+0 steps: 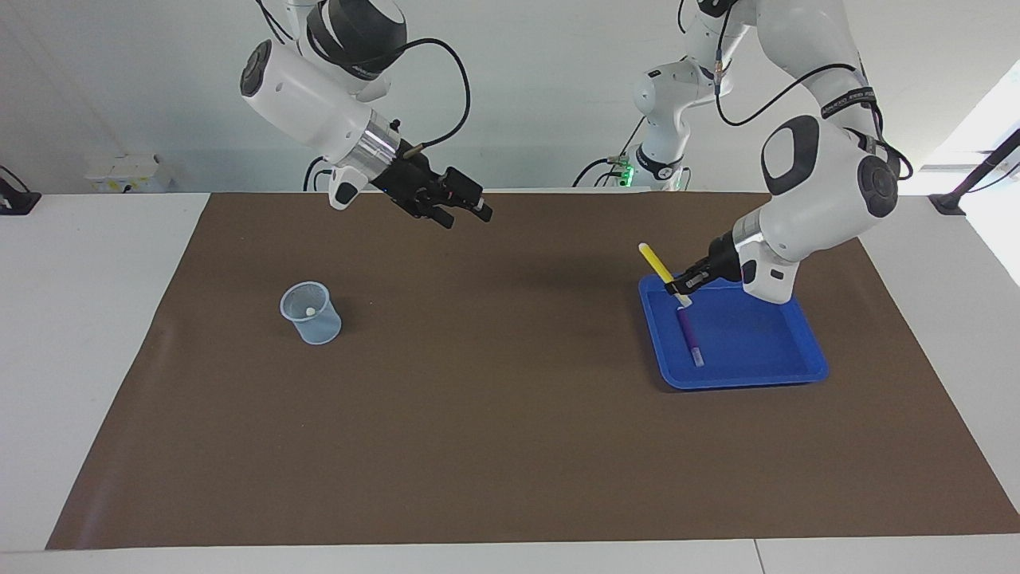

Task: Transfer and insert pens with both arms
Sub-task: 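Lift the yellow pen with the left gripper toward the right gripper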

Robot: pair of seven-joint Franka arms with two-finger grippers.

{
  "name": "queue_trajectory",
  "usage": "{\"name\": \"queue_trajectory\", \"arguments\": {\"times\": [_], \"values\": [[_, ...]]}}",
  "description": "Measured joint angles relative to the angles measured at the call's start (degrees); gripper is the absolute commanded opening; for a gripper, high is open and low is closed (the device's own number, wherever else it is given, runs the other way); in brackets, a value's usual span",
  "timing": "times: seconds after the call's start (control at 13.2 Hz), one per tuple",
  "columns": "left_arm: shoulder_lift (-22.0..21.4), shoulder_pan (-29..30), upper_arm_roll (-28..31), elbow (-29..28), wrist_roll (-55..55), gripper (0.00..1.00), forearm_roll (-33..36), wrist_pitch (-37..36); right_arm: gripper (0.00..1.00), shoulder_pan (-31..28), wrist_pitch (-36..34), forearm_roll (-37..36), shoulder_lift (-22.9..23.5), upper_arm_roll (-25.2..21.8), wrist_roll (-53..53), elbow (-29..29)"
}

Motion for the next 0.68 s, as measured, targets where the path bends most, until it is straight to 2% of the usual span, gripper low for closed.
{"name": "queue_trajectory", "arguments": {"times": [0.23,0.45,0.68], "values": [[-1.4,0.0,-1.4,0.0,-16.4,0.0,-9.3,1.7,1.0,0.1,1.2,0.2,0.0,0.0,0.0,-0.1],[-1.5,-1.1,-4.9,-0.9,-30.1,0.0,-13.4,6.4,1.0,1.9,7.1,5.9,-0.2,0.2,0.0,-2.0],[-2.1,-4.7,-5.9,-3.6,-38.0,0.0,-17.6,12.3,1.0,4.4,10.1,7.0,-0.3,0.3,0.2,-2.5]]}}
